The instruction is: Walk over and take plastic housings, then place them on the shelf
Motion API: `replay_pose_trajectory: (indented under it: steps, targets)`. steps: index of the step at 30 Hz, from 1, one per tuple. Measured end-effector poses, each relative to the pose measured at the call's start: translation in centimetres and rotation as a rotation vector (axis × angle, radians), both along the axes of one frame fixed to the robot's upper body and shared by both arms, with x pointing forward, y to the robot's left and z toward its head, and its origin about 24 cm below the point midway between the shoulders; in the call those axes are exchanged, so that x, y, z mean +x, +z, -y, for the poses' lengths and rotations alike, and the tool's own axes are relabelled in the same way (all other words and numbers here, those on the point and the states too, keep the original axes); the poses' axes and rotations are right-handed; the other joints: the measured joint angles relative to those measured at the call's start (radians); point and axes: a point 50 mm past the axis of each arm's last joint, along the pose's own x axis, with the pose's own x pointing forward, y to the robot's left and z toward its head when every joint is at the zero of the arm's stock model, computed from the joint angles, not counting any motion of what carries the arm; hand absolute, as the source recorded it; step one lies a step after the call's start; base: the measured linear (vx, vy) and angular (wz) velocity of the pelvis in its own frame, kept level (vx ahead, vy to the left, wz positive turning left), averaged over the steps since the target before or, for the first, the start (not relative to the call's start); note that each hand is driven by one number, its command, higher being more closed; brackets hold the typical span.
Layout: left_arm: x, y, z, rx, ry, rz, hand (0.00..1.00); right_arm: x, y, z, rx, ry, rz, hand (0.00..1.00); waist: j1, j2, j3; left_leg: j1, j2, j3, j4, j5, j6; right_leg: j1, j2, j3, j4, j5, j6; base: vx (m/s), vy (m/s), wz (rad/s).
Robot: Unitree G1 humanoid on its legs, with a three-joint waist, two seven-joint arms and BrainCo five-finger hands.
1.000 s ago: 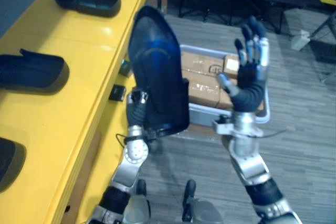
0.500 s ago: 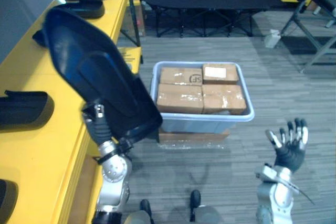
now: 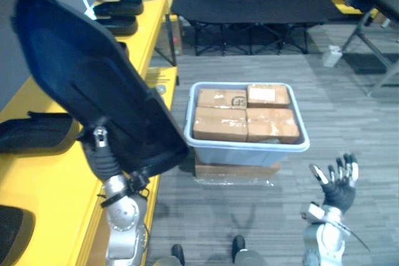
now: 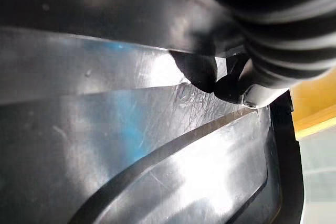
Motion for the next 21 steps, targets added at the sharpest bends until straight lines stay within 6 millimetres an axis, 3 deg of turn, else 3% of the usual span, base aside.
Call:
replay_pose_trajectory:
  steps: [5,6,9,12,17,21]
  targets:
    - [-4.0,0.0,-3.7,0.004,0.256,-0.031,1.0,3.1,1.1,-4.9,-0.064,0.225,0.023,0.0,0.088,0.009,-0.007,-0.007,-0.021,-0.087,-0.014,0.016,0.005,0.045,-0.013,-0.099,0.0,-0.02,0.011,0.03,-0.004,0.65]
    - [-5.1,-0.3,-4.3,0.006,0.309,-0.063,1.0,3.8,1.3,-6.1,-0.071,0.292,0.031,0.0,0.121,0.011,-0.009,-0.009,-0.029,-0.113,-0.014,0.017,0.007,0.058,-0.013,-0.12,-0.003,-0.023,0.015,0.05,-0.008,0.6]
    - [-7.5,-1.1,-5.6,0.025,0.434,-0.14,1.0,5.2,1.8,-8.7,-0.114,0.396,0.034,0.0,0.181,0.01,-0.01,-0.015,-0.05,-0.161,-0.013,0.02,0.012,0.08,-0.028,-0.174,-0.006,-0.033,0.026,0.05,0.019,0.55]
    - [-9.6,-1.6,-6.3,0.032,0.502,-0.198,1.0,5.6,1.8,-10.3,-0.131,0.455,0.018,0.0,0.222,0.001,-0.015,-0.015,-0.062,-0.18,-0.012,0.017,0.016,0.093,-0.034,-0.201,-0.003,-0.04,0.024,0.05,0.033,0.24]
    - [-10.4,-2.1,-6.4,0.009,0.488,-0.224,1.0,5.8,1.2,-10.8,-0.129,0.483,-0.024,0.0,0.232,-0.017,-0.026,-0.036,-0.08,-0.2,0.035,-0.005,0.029,0.108,-0.05,-0.231,0.022,-0.06,0.029,0.04,0.042,0.2]
    - [-9.1,-1.5,-6.1,-0.013,0.362,-0.135,1.0,5.4,0.4,-9.8,-0.129,0.451,-0.072,0.0,0.201,-0.027,-0.021,-0.126,-0.087,-0.207,0.121,-0.034,0.038,0.142,-0.05,-0.358,0.028,-0.067,0.032,-0.04,0.048,0.8]
